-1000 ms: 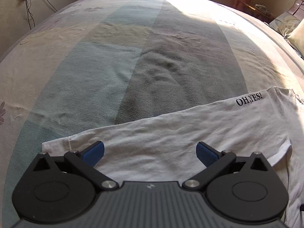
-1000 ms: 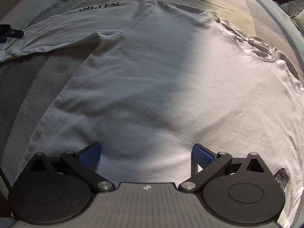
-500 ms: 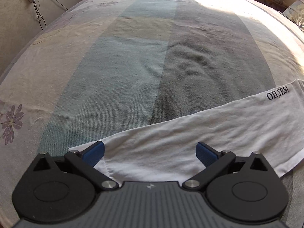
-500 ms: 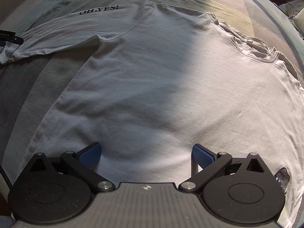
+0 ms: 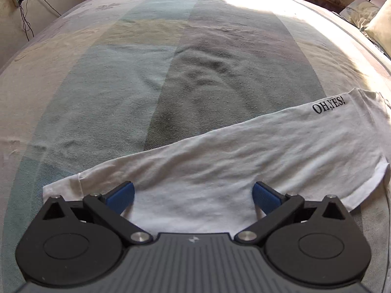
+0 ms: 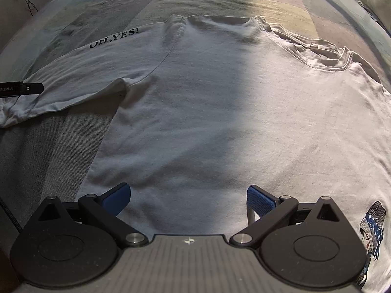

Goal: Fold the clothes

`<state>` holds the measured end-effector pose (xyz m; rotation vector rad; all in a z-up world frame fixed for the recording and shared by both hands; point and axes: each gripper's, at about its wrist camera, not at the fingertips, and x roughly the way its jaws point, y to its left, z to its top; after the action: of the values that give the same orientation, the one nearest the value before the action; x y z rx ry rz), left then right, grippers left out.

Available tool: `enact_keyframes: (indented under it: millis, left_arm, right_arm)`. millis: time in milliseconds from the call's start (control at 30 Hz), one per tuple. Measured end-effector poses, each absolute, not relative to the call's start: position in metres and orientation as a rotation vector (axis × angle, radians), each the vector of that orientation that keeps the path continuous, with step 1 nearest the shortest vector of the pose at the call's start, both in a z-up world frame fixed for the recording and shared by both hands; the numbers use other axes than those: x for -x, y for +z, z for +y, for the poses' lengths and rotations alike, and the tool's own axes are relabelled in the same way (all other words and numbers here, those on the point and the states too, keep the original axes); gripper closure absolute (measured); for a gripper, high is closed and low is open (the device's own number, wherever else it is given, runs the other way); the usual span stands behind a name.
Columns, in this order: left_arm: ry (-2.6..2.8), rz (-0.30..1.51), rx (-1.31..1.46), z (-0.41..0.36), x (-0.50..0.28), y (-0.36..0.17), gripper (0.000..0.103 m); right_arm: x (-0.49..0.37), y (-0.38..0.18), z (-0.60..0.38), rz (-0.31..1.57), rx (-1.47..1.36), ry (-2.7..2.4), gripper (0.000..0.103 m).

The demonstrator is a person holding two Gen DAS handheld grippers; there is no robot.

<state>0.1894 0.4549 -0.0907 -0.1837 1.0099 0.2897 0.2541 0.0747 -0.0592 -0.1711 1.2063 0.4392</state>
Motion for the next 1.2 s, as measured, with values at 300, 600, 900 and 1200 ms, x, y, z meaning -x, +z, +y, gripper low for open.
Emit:
enact_keyframes:
  millis: [300, 600, 900, 1200]
  left_arm:
    - [0.273, 1.067, 0.135, 0.450, -0.172, -0.093, 0.000]
    - [0.231, 1.000, 0.032, 0.376, -0.194, -0.055, 0.001]
    - [-0.039, 0.968, 0.033, 0.189, -0.271, -0.035, 0.001]
    - [-0.195, 0.999, 0.017, 0.025, -0.339, -0.044, 0.001]
  right_arm:
    - [-0.250, -0.052, 0.095, 1.173, 0.102, 0.487, 0.000]
    - [-0.252, -0.046, 0.070, 1.127, 0.145, 0.550, 0.000]
    - [-0.262, -0.043, -0.067, 1.078, 0.028, 0.425, 0.000]
    - [-0.310, -0.046, -0.252, 0.959, -0.081, 0.163, 0.000]
